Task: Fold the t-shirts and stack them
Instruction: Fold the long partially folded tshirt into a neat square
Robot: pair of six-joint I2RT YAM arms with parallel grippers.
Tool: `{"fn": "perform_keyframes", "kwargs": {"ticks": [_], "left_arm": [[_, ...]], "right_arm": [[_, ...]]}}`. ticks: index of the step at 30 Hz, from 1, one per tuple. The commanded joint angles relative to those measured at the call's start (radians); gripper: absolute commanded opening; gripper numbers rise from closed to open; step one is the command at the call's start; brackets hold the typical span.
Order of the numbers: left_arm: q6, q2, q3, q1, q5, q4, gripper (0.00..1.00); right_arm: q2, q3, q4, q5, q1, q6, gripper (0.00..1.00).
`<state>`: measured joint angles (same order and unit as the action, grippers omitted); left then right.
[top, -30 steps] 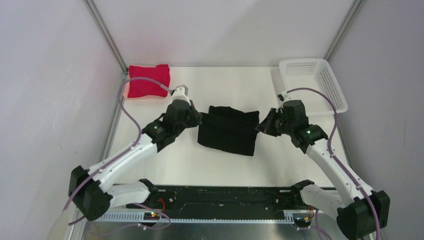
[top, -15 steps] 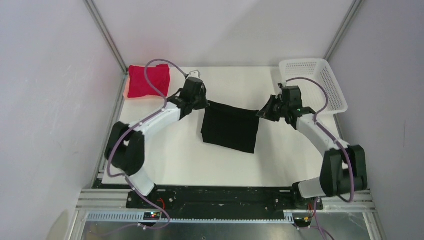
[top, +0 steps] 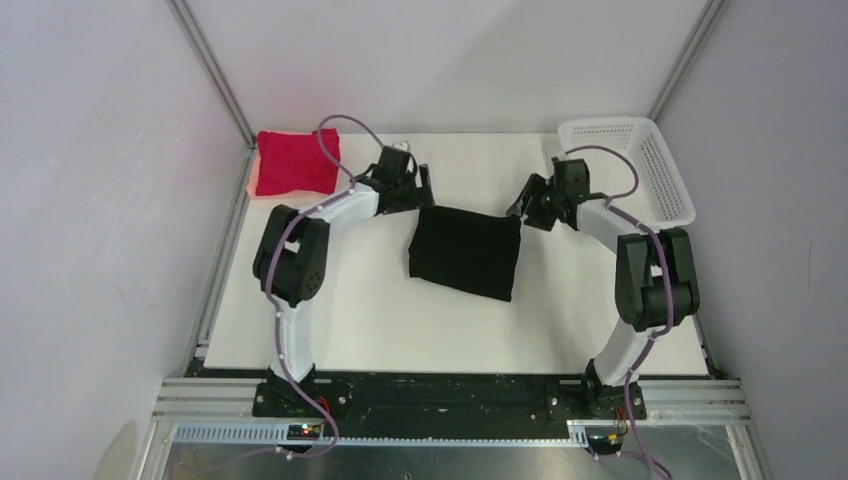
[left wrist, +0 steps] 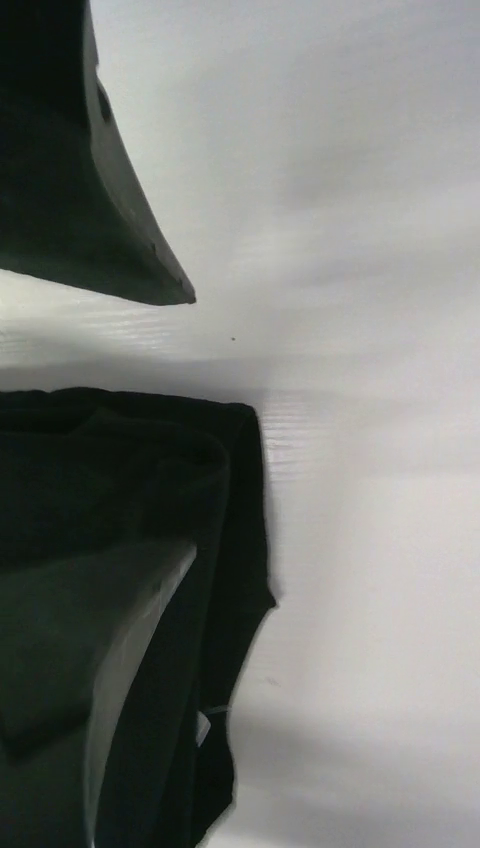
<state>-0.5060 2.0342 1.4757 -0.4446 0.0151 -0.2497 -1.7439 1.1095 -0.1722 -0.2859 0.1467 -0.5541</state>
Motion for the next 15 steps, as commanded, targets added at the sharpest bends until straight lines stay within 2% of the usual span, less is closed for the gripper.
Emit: {"fn": "perform_keyframes", "kwargs": {"ticks": [1,2,4,6,10,13,14,15], "left_arm": [[0.051,-0.038,0.085,0.031,-0.07,0.021,0.97],[0.052,-0.069,0.085,0.03,-0.096,0.02,0.99],[0.047,-0.128,0.063,0.023,-0.124,0.021,0.99],[0.04,-0.203,0.013,0.009,-0.134,0.023,1.0],[0.023,-0.319,-0.125,-0.054,-0.201,0.048,1.0],[-0.018,-0.378,-0.27,-0.103,-0.354,0.171,1.0],[-0.059,-0.389,-0.372,-0.118,-0.457,0.265,1.0],[-0.076,-0.388,-0.393,-0.13,-0.466,0.303,1.0]], "right_arm": [[-0.003,0.109,-0.022,0.057,-0.012,0.032,0.83],[0.009,0.11,-0.03,0.067,-0.005,0.031,0.95],[0.059,0.104,-0.06,0.092,0.02,0.035,0.99],[0.114,0.072,-0.055,0.096,0.054,0.025,0.99],[0.188,-0.051,0.06,-0.025,0.109,-0.048,0.99],[0.161,-0.071,0.131,-0.134,0.146,-0.09,0.99],[0.105,-0.072,0.221,-0.189,0.163,-0.118,0.99],[0.088,-0.072,0.27,-0.218,0.168,-0.14,0.99]]}}
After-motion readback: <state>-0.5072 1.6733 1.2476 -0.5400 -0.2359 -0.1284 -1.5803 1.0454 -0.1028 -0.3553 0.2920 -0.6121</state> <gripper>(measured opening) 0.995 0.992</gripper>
